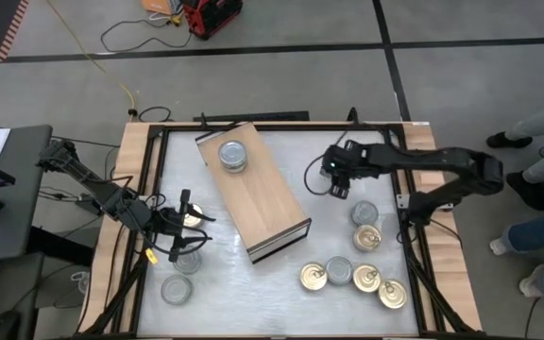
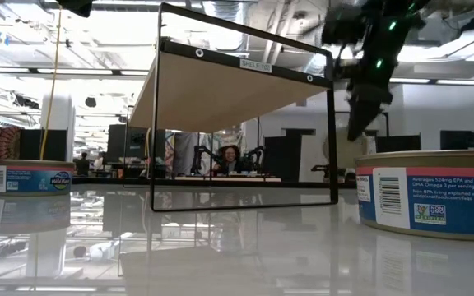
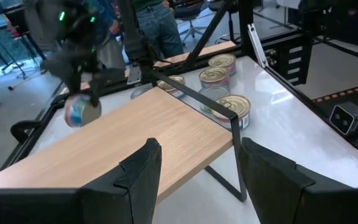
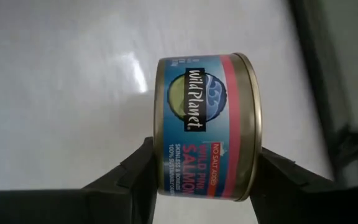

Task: Stack canned seafood by type on shelf
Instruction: Put the blue tuna can on the shelf

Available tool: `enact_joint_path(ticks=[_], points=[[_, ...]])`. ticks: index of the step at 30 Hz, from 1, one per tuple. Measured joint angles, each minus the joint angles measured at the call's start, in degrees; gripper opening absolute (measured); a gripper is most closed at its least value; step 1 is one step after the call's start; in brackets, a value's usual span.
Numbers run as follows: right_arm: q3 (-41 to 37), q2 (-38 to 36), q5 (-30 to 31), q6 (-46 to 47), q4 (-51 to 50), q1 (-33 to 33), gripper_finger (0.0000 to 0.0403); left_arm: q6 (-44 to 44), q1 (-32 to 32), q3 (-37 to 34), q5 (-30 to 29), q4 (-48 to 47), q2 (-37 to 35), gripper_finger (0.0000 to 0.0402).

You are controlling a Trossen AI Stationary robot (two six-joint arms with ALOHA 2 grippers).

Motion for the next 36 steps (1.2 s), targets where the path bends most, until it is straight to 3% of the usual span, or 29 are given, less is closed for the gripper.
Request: enact_joint_path(ticks=[5,12,22,28,32,36], points=[[0.0,-6.0,8.8,-8.7,4.5,10.3,0.0219,-0.1,0.0,0.0,-0.1,0.1,0.0,0.0203],[0.0,-7.8,12.1,-31.2,19.7,23.1,0.0225,-0.7,0.0,0.0,-3.8,0.7,0.0,0.0203],[0.1,-0.5,12.7,-50.0,40.8,26.5,0.0228,-1.5,0.0,0.0,-3.9,1.5,0.0,0.0203],[2.8,3.9,12.5,-50.7,47.6,26.5,0.0228,-3.8,0.0,0.0,-3.9,1.8,0.0,0.0203],[7.3,6.6,11.9,-49.9,44.8,26.4,0.0229,-3.9,0.0,0.0,-5.8,2.2,0.0,0.0203],[13.6,10.5,6.3,-44.7,35.9,25.2,0.0238,-3.3,0.6,0.0,-8.0,3.0,0.0,0.0203]])
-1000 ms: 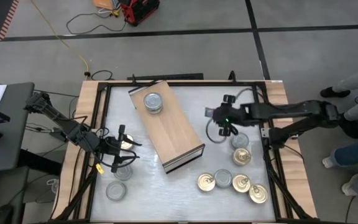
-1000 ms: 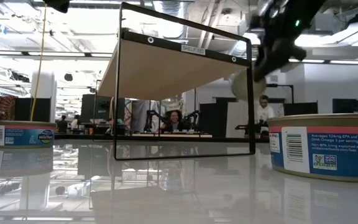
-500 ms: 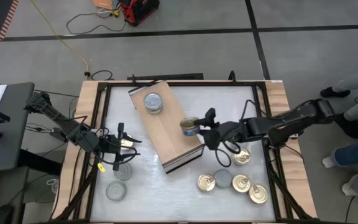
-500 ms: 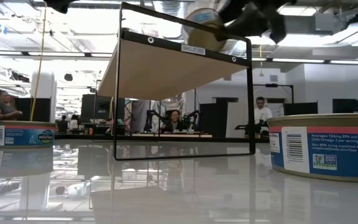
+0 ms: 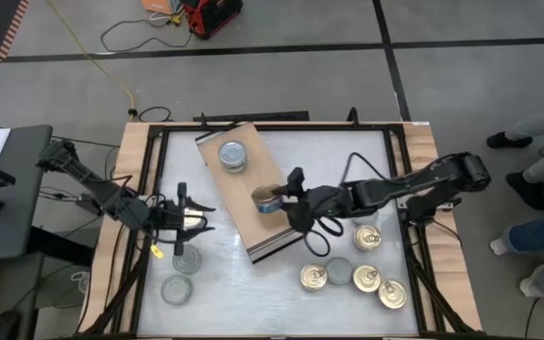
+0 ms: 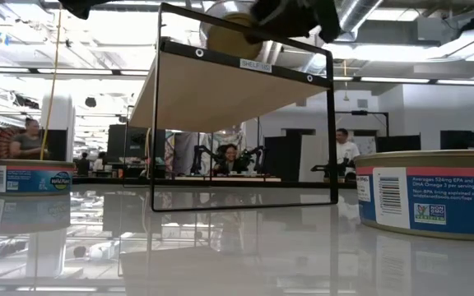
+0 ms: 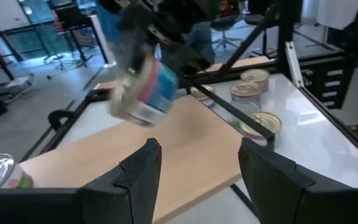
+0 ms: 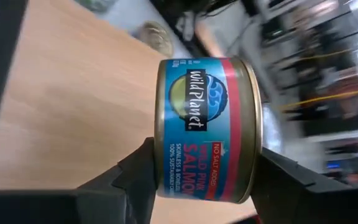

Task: Stack canned seafood by type on shelf
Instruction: Put the blue tuna can on the shelf

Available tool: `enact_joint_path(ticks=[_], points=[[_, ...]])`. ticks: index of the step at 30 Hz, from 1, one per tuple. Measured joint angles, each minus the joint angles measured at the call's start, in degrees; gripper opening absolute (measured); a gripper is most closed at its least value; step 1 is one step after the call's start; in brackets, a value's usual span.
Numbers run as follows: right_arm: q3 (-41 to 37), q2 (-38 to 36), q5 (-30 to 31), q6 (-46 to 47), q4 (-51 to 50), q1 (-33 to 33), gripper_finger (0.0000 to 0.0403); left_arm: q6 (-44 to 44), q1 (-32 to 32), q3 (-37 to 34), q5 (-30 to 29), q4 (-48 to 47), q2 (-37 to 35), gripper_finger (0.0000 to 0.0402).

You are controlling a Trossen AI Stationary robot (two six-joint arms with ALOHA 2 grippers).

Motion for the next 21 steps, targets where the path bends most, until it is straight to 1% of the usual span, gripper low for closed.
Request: enact_joint_path(ticks=[2,5,8,12,15,17,21], points=[[3.9,2.0,-2.6,3.8,-4.6,-0.9,0.0247,-0.3,0.7,0.0,0.0,0.0,0.0,0.0203],[8.4,4.8,-3.9,6.5,-10.7,-1.6,0.0264,-0.9,1.5,0.0,0.4,0.2,0.0,0.0203],[10.8,6.5,-4.7,6.6,-12.0,-1.7,0.0280,-1.1,1.7,0.0,0.8,0.1,0.0,0.0203],[11.4,6.5,-5.0,5.0,-12.1,-1.1,0.0296,-0.7,1.7,0.0,1.6,-0.2,0.0,0.0205],[11.4,6.2,-5.0,4.8,-14.2,-0.7,0.0298,-0.7,1.7,0.0,2.5,-0.6,0.0,0.0206],[11.4,6.1,-4.6,5.0,-13.9,-0.8,0.0299,-0.9,1.7,0.0,3.7,-0.7,0.0,0.0206],[11.4,4.3,-4.6,6.4,-13.4,-0.3,0.0299,-1.4,1.7,0.0,4.1,-0.8,0.0,0.0206]])
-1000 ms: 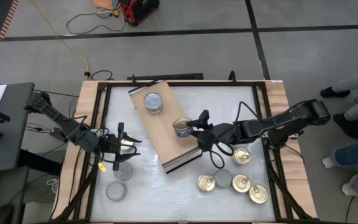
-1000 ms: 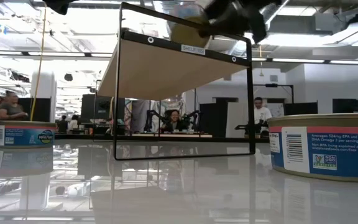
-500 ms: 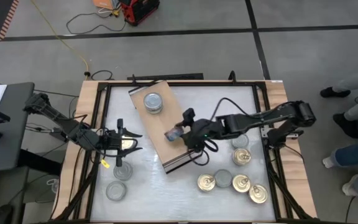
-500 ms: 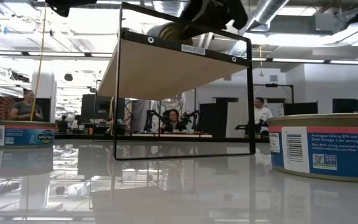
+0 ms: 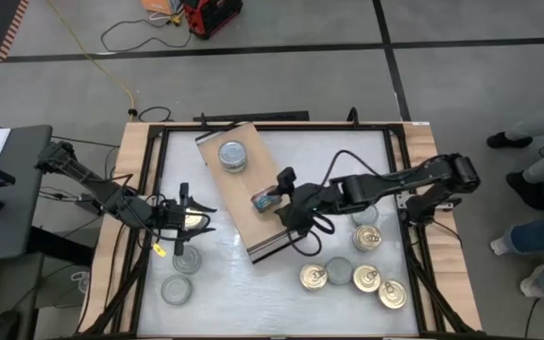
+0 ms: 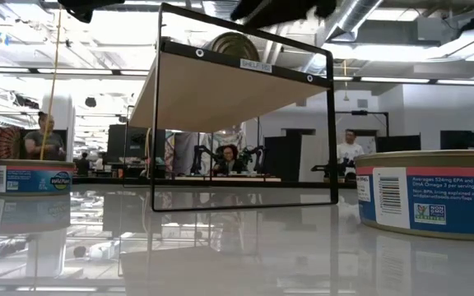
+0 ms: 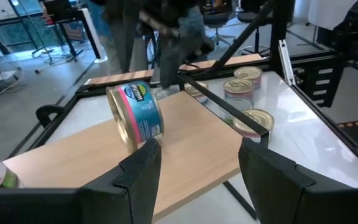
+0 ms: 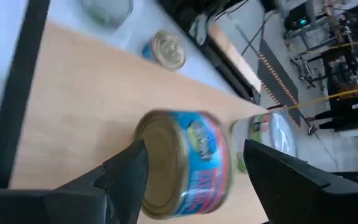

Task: Stack canned seafood by type on shelf
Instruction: Put the blue tuna can on the shelf

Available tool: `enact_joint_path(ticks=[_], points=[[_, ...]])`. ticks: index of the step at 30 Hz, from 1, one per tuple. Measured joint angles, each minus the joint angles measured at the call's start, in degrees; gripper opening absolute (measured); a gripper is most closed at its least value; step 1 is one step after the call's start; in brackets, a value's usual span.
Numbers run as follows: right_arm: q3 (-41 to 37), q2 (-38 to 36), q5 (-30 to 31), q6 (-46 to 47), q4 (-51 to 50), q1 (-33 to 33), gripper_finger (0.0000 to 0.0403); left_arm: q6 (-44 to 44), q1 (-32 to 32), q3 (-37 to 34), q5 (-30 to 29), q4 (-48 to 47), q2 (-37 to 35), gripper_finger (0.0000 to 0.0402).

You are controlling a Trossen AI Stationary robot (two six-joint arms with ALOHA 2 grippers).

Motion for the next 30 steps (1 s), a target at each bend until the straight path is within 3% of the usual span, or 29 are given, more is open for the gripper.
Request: enact_joint_path(ticks=[3,8,11,16,30], points=[[0.0,-2.0,-1.4,4.0,-0.6,-0.9,0.0299,-0.1,0.0,0.0,1.0,0.0,0.0,0.0206],[0.0,-3.5,-12.0,10.1,-6.2,-7.3,0.0299,-0.1,0.0,0.0,1.0,0.0,0.0,0.0206],[0.0,-3.6,-13.9,10.2,-6.1,-11.0,0.0300,-0.1,0.0,0.0,0.9,0.1,0.0,0.0206],[0.0,-3.5,-27.1,12.4,-5.9,-16.9,0.0311,-0.9,0.5,0.0,0.9,-0.9,0.0,0.0206],[-0.1,-1.5,-27.7,9.1,-5.2,-15.7,0.0311,0.0,0.5,0.0,-0.6,-2.8,0.0,0.0206]])
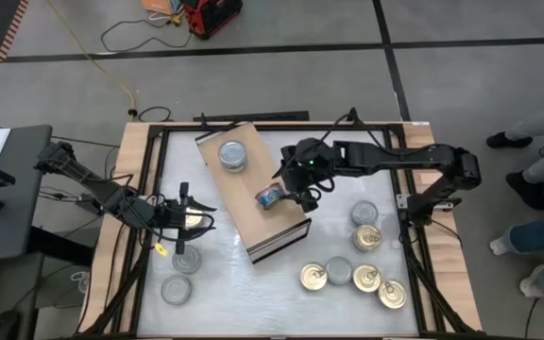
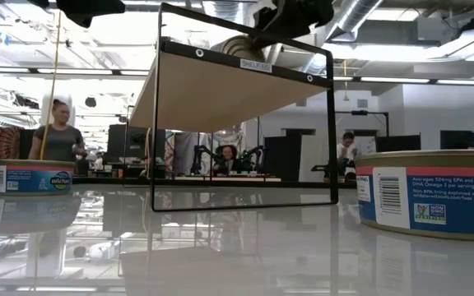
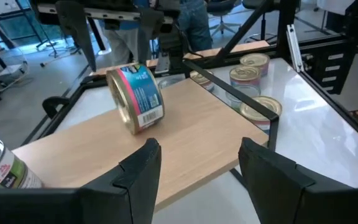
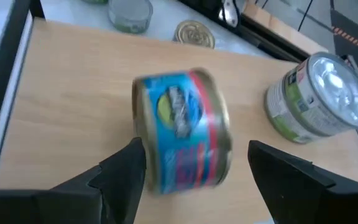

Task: Stack canned seafood by type on shelf
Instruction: Put the blue tuna can on the shelf

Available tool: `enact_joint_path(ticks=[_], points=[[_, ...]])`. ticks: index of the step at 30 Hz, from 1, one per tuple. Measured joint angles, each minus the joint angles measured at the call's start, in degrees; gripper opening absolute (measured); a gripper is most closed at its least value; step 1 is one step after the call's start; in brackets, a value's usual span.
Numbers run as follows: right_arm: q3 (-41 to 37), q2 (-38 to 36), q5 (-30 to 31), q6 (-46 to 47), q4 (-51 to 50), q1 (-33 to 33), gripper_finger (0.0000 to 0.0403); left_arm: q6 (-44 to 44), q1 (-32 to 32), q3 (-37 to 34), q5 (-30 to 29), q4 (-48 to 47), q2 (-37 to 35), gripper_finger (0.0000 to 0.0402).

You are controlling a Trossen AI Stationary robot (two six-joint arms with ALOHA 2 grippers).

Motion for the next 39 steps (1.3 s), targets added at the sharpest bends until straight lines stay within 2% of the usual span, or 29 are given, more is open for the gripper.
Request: enact_joint_path(ticks=[6,19,25,33,39], points=[[0.3,-0.1,0.6,-0.1,0.7,0.2,0.0311,-1.6,0.0,0.0,2.5,0.1,0.0,0.0206],[7.0,0.0,0.5,1.3,-2.7,3.0,0.0333,-1.0,0.3,0.0,2.5,0.6,0.0,0.0206],[7.2,4.2,-1.7,-0.1,-0.7,2.0,0.0334,0.2,2.4,0.0,2.5,1.9,0.0,0.0206],[12.1,8.0,-4.0,-1.6,-5.8,-0.1,0.0334,-0.5,2.6,0.0,4.3,1.0,0.0,0.0206],[12.8,10.3,-4.7,-3.2,-9.3,-0.4,0.0330,-1.0,2.6,0.0,4.5,-0.1,0.0,0.0206]])
